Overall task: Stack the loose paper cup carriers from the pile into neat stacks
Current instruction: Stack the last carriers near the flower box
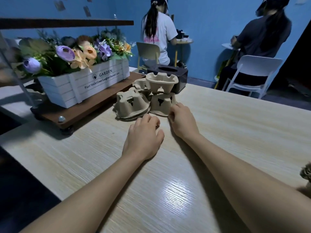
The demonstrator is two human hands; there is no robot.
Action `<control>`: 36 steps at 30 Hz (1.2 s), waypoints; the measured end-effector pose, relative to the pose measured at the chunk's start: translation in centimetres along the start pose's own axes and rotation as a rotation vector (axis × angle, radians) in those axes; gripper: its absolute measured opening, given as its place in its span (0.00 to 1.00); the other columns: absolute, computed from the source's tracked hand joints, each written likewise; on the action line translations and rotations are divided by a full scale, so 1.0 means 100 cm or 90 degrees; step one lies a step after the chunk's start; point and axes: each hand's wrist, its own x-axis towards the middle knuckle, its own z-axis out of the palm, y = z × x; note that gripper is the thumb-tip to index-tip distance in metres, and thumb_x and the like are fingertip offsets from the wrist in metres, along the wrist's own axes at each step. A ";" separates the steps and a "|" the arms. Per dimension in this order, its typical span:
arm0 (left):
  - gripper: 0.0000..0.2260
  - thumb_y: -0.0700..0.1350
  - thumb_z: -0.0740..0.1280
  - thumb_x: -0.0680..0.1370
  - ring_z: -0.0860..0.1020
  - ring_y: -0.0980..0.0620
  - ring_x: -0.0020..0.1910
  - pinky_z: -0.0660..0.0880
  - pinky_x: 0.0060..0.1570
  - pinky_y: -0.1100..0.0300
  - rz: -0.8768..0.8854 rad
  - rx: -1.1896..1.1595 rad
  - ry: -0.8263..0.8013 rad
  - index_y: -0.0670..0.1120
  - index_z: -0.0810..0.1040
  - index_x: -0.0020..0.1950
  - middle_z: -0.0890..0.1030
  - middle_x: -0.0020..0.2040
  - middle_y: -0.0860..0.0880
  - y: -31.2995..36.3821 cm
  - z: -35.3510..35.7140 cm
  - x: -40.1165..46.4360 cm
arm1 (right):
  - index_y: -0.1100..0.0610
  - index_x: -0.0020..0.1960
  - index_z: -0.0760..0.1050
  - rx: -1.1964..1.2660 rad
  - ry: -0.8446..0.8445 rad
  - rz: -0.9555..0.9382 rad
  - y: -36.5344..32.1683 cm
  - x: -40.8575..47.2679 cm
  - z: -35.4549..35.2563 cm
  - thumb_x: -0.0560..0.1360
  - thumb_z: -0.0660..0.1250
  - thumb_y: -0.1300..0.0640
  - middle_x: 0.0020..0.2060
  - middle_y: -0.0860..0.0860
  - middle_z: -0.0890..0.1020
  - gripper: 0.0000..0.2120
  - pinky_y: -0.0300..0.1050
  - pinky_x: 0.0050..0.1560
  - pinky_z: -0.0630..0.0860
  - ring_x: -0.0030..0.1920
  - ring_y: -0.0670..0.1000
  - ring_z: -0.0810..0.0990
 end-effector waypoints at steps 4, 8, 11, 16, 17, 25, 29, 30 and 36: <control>0.11 0.50 0.58 0.78 0.69 0.49 0.56 0.64 0.57 0.54 0.005 0.009 0.004 0.49 0.71 0.58 0.71 0.57 0.51 0.001 0.000 -0.001 | 0.57 0.50 0.74 -0.026 -0.016 -0.003 0.006 -0.012 -0.005 0.77 0.57 0.63 0.51 0.55 0.76 0.08 0.51 0.46 0.70 0.49 0.57 0.72; 0.11 0.50 0.57 0.79 0.69 0.49 0.57 0.65 0.55 0.54 0.009 0.027 0.006 0.48 0.72 0.57 0.72 0.57 0.50 0.003 -0.002 -0.002 | 0.55 0.48 0.74 -0.048 -0.012 -0.009 0.010 -0.031 -0.015 0.77 0.58 0.61 0.51 0.52 0.76 0.06 0.47 0.42 0.66 0.48 0.55 0.72; 0.11 0.48 0.58 0.79 0.71 0.48 0.56 0.68 0.54 0.53 0.018 0.016 0.008 0.47 0.73 0.57 0.73 0.57 0.49 0.007 -0.005 -0.005 | 0.55 0.46 0.74 -0.040 -0.025 -0.013 0.011 -0.048 -0.026 0.76 0.59 0.63 0.50 0.52 0.76 0.06 0.48 0.44 0.67 0.49 0.55 0.72; 0.10 0.46 0.61 0.79 0.73 0.48 0.55 0.70 0.53 0.54 0.057 -0.010 0.008 0.46 0.74 0.58 0.72 0.58 0.49 0.011 -0.012 -0.019 | 0.57 0.43 0.76 0.008 -0.073 -0.040 0.009 -0.073 -0.050 0.73 0.62 0.66 0.47 0.54 0.77 0.06 0.49 0.45 0.71 0.49 0.56 0.73; 0.10 0.46 0.61 0.79 0.73 0.49 0.55 0.70 0.53 0.54 0.060 -0.010 0.009 0.47 0.74 0.58 0.72 0.57 0.49 0.012 -0.013 -0.023 | 0.58 0.43 0.76 0.012 -0.083 -0.043 0.010 -0.079 -0.054 0.73 0.63 0.67 0.47 0.54 0.78 0.07 0.49 0.45 0.71 0.49 0.56 0.73; 0.12 0.47 0.65 0.77 0.72 0.50 0.56 0.69 0.57 0.56 0.093 -0.016 -0.001 0.49 0.73 0.60 0.73 0.58 0.51 0.024 -0.027 -0.047 | 0.60 0.42 0.75 0.020 -0.117 -0.076 0.017 -0.115 -0.090 0.72 0.63 0.68 0.45 0.56 0.78 0.05 0.51 0.45 0.70 0.47 0.57 0.73; 0.12 0.48 0.67 0.76 0.71 0.51 0.58 0.68 0.58 0.56 0.104 -0.022 0.003 0.50 0.73 0.58 0.72 0.58 0.52 0.037 -0.036 -0.051 | 0.64 0.41 0.74 0.044 -0.071 -0.086 0.013 -0.125 -0.111 0.67 0.62 0.73 0.41 0.57 0.74 0.07 0.48 0.40 0.65 0.41 0.57 0.72; 0.11 0.48 0.68 0.75 0.72 0.50 0.58 0.68 0.57 0.56 0.106 -0.026 0.008 0.50 0.74 0.57 0.72 0.57 0.52 0.041 -0.038 -0.051 | 0.64 0.40 0.73 0.066 -0.055 -0.086 0.012 -0.127 -0.118 0.67 0.61 0.74 0.40 0.56 0.73 0.08 0.47 0.40 0.65 0.39 0.55 0.71; 0.06 0.41 0.67 0.74 0.75 0.46 0.51 0.72 0.51 0.50 0.122 -0.112 0.031 0.47 0.74 0.50 0.75 0.52 0.49 0.071 -0.054 -0.049 | 0.57 0.40 0.68 0.135 0.002 -0.023 0.008 -0.137 -0.159 0.70 0.59 0.73 0.39 0.51 0.71 0.12 0.37 0.39 0.65 0.39 0.52 0.69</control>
